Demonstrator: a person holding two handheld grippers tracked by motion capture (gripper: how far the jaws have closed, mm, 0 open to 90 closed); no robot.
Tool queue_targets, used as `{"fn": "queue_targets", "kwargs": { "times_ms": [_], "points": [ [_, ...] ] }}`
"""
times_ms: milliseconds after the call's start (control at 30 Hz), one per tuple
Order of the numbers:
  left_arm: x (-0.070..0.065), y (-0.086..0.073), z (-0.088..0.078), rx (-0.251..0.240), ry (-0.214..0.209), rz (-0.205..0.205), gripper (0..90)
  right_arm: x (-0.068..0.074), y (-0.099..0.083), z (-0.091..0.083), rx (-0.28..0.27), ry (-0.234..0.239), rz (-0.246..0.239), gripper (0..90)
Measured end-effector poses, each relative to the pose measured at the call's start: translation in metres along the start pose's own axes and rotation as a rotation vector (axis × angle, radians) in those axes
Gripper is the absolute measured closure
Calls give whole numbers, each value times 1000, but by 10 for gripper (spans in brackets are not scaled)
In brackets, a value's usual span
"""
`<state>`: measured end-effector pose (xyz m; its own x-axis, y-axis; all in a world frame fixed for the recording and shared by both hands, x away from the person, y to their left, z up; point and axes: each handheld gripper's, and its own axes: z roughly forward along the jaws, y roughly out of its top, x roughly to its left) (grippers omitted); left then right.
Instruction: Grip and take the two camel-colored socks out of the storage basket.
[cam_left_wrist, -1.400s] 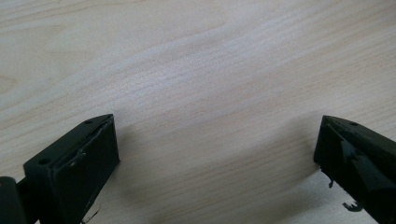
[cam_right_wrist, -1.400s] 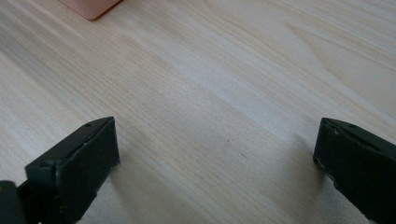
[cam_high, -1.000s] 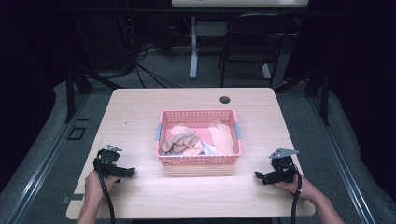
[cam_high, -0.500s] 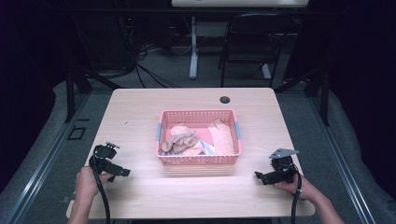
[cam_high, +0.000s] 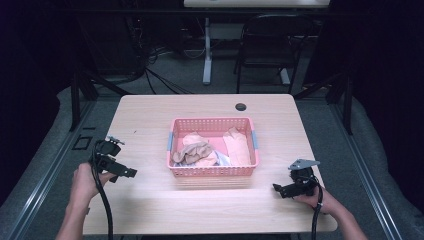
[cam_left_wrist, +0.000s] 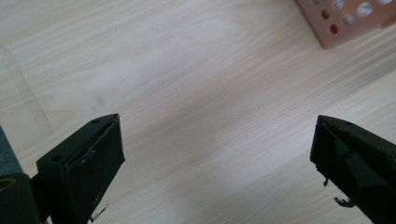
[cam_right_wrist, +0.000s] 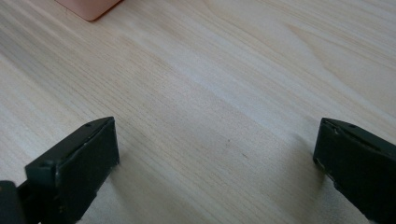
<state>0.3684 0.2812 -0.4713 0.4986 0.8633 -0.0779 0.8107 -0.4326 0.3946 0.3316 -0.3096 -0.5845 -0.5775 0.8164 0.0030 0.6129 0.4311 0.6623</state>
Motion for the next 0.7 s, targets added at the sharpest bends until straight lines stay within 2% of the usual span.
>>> {"fn": "queue_targets", "kwargs": {
  "times_ms": [233, 333, 533, 700],
  "points": [
    [-6, 24, -24, -27, 9, 48, 31, 0, 0, 0, 0, 0, -1, 0],
    [-12, 37, -34, -36, 13, 83, 34, 0, 0, 0, -1, -1, 0, 0],
    [-23, 52, -39, -50, 15, 126, 38, 0, 0, 0, -1, -1, -1, 0],
    [-35, 69, -39, -41, 11, 166, 38, 0, 0, 0, -1, -1, -1, 0]
  ]
}}
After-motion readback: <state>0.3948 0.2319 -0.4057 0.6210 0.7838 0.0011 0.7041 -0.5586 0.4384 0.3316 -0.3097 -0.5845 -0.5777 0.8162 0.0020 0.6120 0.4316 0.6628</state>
